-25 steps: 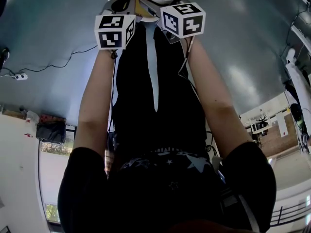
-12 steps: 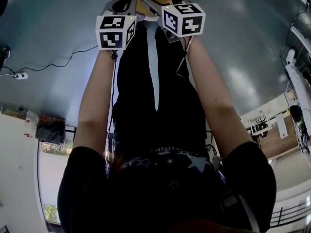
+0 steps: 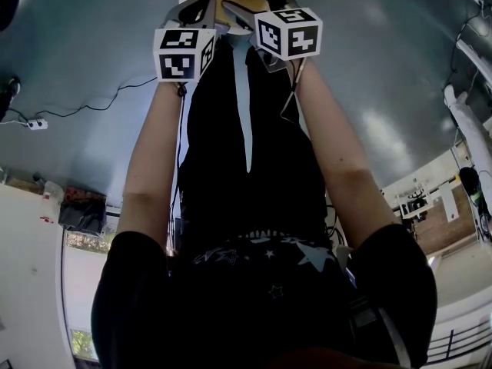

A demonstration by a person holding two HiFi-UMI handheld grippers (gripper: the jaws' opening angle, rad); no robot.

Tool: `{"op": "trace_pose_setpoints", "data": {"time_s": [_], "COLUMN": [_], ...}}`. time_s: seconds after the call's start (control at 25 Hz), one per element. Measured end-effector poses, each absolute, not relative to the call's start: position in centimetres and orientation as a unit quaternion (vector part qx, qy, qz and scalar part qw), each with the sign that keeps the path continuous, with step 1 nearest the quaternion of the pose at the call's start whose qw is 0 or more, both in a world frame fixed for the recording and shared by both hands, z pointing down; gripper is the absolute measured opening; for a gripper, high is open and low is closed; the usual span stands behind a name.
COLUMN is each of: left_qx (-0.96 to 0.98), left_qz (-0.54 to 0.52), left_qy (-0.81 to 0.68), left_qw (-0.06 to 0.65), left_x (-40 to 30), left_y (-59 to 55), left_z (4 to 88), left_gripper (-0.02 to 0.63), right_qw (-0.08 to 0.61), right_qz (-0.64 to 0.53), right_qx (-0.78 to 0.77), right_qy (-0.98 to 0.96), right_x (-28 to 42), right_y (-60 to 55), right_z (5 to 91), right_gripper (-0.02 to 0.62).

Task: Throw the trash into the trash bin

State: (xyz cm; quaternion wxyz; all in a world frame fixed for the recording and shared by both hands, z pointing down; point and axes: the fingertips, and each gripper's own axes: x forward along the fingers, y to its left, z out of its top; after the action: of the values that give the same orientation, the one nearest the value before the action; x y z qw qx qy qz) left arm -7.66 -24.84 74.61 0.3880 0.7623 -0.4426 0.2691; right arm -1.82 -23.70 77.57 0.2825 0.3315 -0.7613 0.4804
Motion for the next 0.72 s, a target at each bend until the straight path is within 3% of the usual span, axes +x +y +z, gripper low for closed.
{"op": "trace_pose_setpoints", "data": {"time_s": [0.56,0.72], "left_qx": [0.793,0.804], "left_qz": [0.265,0.258], "left_qy": [-0.424,-0.425], "left_qw": [0.346,0.326], "left_x": [-8.2,-8.2], "left_y": [-25.1,-25.9], "left_z": [66.8,63.2], "left_gripper": [0.011,0.011], "right_qw": [0.254,0.242], "right_qz": [0.463,0.444], "right_qx": [0.357,0.384], "right_qy": [-0.771,-0.773], "right_x": [-1.8,-0.9], "right_y": [-24.7,-24.9], "right_z": [68.3,64.5], "right_gripper": [0.383,0.327]}}
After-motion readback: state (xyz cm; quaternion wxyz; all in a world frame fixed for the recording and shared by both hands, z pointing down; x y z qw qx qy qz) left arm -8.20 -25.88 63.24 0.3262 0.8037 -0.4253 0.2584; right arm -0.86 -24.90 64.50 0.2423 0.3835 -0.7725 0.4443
